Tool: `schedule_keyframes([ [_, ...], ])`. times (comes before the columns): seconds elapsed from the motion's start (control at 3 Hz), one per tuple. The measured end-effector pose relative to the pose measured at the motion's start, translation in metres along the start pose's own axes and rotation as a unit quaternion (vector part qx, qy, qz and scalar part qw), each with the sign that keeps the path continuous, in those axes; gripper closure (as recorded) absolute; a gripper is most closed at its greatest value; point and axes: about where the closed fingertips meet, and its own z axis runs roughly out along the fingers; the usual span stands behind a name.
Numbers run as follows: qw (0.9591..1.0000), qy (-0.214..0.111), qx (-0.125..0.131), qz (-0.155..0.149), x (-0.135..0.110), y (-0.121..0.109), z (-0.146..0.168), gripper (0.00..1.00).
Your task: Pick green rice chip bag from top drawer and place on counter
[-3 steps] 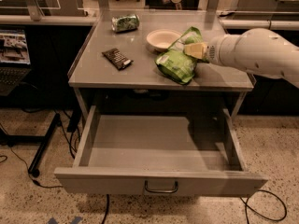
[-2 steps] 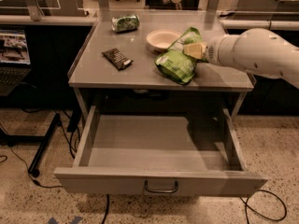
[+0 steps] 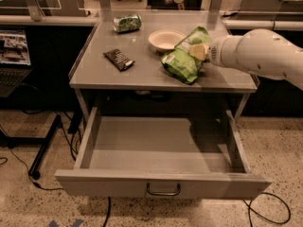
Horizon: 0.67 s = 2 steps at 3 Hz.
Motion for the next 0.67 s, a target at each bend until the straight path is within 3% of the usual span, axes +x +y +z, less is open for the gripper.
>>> schedule_keyframes([
  [0.67,1.0,0.0,0.0,0.0,-0.0001,0.0,0.0,0.0],
])
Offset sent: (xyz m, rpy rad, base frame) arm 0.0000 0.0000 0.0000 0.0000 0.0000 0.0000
